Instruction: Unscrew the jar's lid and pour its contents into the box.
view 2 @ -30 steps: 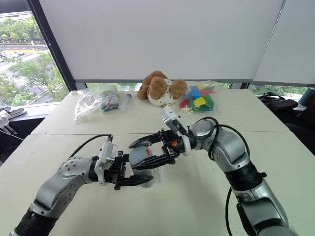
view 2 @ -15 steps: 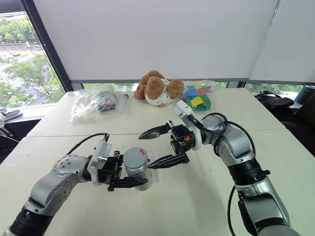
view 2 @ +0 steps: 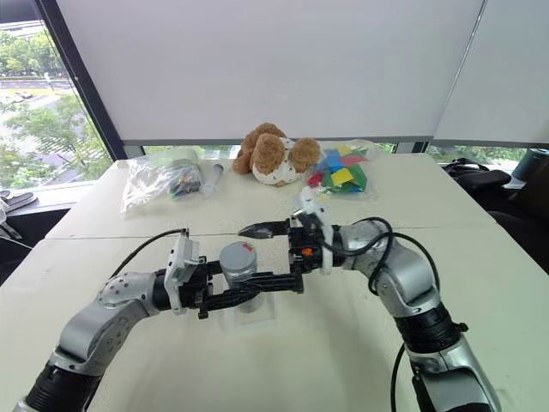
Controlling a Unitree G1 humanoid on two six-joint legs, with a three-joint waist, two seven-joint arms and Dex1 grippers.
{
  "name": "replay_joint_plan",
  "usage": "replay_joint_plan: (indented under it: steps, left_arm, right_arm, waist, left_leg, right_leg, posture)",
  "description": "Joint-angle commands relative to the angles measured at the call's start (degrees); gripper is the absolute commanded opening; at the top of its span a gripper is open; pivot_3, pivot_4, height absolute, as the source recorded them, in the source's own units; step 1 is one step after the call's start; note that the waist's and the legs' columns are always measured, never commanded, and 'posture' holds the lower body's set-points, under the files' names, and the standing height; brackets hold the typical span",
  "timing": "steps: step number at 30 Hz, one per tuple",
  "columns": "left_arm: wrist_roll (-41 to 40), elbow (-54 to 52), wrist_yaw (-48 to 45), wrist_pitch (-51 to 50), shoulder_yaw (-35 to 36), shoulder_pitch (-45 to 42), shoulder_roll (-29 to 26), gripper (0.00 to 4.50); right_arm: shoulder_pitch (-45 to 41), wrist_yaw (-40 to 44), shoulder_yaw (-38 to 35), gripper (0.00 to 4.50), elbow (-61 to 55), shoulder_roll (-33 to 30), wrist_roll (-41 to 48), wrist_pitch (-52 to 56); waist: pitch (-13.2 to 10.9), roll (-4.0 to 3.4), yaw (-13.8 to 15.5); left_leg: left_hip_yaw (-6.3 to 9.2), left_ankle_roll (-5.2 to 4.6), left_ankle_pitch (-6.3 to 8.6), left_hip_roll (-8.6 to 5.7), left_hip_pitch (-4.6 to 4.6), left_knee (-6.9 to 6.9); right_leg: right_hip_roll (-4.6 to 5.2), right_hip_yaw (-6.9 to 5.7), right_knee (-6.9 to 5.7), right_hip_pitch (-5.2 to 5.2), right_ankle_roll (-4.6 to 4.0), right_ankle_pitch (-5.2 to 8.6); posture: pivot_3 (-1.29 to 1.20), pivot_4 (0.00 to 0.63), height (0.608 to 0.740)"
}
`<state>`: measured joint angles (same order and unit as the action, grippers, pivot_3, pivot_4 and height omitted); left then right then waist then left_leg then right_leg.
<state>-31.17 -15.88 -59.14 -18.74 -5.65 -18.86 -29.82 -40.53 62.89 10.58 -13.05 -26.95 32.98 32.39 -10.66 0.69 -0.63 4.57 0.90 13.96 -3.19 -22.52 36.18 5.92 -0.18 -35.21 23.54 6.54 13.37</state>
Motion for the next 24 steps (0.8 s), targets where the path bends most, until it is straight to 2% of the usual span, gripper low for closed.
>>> replay_joint_plan:
  steps: [1, 9, 24]
  left_arm:
    - [0.5, -0.9, -0.3, 1.0, 0.1, -0.9, 0.1, 2.15]
    - [1.1, -1.5, -0.5, 1.7, -0.3, -0.5, 0.2, 2.15]
    - [1.7, -1.4, -0.7, 2.6, 1.1, 0.3, -0.3, 2.15]
  right_arm:
    - [-3.6, -2.8, 0.1, 4.49, 0.8, 1.6, -1.6, 0.2]
    - [-6.6, -3.7, 0.2, 4.49, 4.5, 4.3, -2.7, 0.0]
    - [-3.1, 1.5, -5.1, 4.49, 7.6, -2.9, 0.3, -0.1]
  waist:
    - [0.0, 0.0, 0.0]
    - [0.0, 0.0, 0.0]
    - [0.0, 0.0, 0.0]
  left_leg:
    - [0.0, 0.0, 0.0, 0.0, 0.0, 0.0]
    - [0.0, 0.0, 0.0, 0.0, 0.0, 0.0]
    - [0.0, 0.0, 0.0, -0.01, 0.0, 0.01]
  right_leg:
    - [0.0, 0.0, 0.0, 0.0, 0.0, 0.0]
    - [-0.01, 0.0, -0.01, 0.0, 0.0, 0.0]
    - [-0.01, -0.01, -0.02, -0.02, 0.01, -0.01]
  posture:
    - [0.0, 0.15, 0.74]
    - [0.0, 0.15, 0.74]
    - [0.0, 0.15, 0.74]
